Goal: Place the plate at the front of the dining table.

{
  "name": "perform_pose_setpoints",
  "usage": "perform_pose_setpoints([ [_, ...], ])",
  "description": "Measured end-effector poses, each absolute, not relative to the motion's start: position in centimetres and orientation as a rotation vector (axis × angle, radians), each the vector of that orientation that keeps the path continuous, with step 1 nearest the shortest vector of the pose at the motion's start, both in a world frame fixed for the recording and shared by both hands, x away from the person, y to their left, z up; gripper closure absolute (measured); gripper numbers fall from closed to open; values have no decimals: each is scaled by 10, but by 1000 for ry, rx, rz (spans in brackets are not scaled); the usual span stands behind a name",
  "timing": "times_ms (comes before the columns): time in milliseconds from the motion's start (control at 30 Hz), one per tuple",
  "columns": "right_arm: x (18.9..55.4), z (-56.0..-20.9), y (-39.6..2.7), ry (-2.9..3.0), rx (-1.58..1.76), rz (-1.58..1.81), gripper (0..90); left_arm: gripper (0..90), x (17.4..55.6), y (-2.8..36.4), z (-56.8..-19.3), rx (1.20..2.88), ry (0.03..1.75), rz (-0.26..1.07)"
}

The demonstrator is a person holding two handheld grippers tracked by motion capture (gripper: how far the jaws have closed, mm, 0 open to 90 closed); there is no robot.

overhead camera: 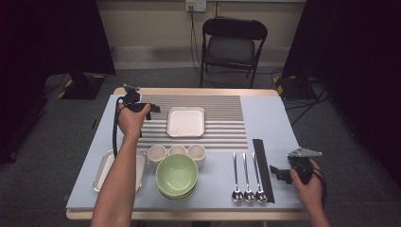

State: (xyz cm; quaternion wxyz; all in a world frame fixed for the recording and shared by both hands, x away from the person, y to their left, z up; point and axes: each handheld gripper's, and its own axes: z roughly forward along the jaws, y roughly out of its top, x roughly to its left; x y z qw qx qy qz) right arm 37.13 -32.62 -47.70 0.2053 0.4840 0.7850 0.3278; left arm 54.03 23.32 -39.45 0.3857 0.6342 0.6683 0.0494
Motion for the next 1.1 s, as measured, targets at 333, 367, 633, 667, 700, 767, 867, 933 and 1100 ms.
perform_pose_setpoints([
  [333, 371, -477, -326, 2188, 1349, 913, 111, 407, 536, 237, -396, 1601, 1686, 156],
  [367, 371, -477, -326, 2188, 1349, 913, 111, 406, 535, 238, -397, 1601, 1684, 157],
  [633, 371, -477, -326, 2188, 1349, 913, 111, 373, 530, 245, -399, 1619, 1677, 168],
  [667, 371, -477, -326, 2188, 1349, 913, 111, 371, 529, 246, -399, 1624, 1679, 172],
  [700, 371, -477, -326, 2188, 1349, 913, 111, 371, 529, 246, -399, 1614, 1676, 164],
  [767, 371, -477, -326, 2188, 1349, 913, 111, 370, 528, 247, -399, 1632, 1676, 162],
  [867, 371, -477, -326, 2188, 1349, 913, 111, 358, 527, 248, -397, 1627, 1680, 164],
  [933, 371, -477, -326, 2188, 1349, 913, 111, 348, 526, 248, -396, 1625, 1669, 162],
  [1100, 371, -477, -326, 2188, 1349, 913, 111, 312, 524, 249, -395, 1623, 1658, 155],
])
